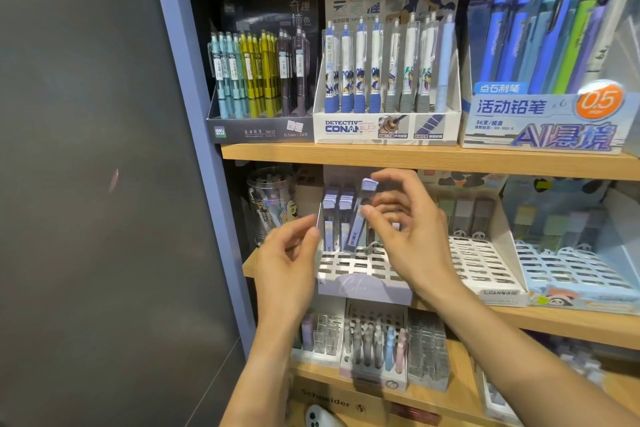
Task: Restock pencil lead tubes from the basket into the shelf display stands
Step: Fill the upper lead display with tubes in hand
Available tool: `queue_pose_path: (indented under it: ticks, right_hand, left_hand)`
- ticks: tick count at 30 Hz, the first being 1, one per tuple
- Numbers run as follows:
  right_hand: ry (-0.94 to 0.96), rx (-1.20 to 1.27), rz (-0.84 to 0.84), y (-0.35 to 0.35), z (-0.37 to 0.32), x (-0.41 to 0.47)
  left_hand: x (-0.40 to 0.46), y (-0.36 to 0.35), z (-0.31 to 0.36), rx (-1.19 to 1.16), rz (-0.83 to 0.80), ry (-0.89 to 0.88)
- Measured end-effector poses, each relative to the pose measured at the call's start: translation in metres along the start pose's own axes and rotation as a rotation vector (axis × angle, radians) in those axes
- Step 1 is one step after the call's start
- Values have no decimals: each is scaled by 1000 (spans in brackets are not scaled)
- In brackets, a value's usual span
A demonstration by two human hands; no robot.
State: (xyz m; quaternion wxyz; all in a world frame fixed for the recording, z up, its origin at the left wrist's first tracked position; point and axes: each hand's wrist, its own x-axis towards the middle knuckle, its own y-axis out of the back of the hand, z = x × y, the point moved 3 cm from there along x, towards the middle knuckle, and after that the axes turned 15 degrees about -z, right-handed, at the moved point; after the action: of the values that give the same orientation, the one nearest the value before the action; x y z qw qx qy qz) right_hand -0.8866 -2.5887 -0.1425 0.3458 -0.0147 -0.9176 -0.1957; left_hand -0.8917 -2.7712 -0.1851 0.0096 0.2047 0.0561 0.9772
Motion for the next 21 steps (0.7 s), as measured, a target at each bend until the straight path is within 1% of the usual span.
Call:
queue_pose_path:
  ticks: [1, 3, 5, 7, 12, 17, 21]
  right_hand:
    - [6, -30, 4, 0, 3, 0]
    - [17, -98, -1, -2, 7, -2]
    - [31, -125, 21, -5, 10, -3]
    - [31, -102, 33, -10, 13, -3]
    - [35, -118, -9, -24, 18, -2]
    - [73, -205, -61, -27, 15, 4]
    - [95, -303, -177, -34, 14, 13]
  left_hand:
    - [0, 2, -2, 85, 26, 6]
    - [2, 3, -8, 223, 30, 21]
    - [2, 2, -13, 351, -4, 34]
    - [2, 0, -18, 450, -42, 49]
    - [4, -4, -25, 514, -113, 114]
    - [3, -6, -24, 522, -120, 94]
    - [3, -5, -25, 570, -121, 81]
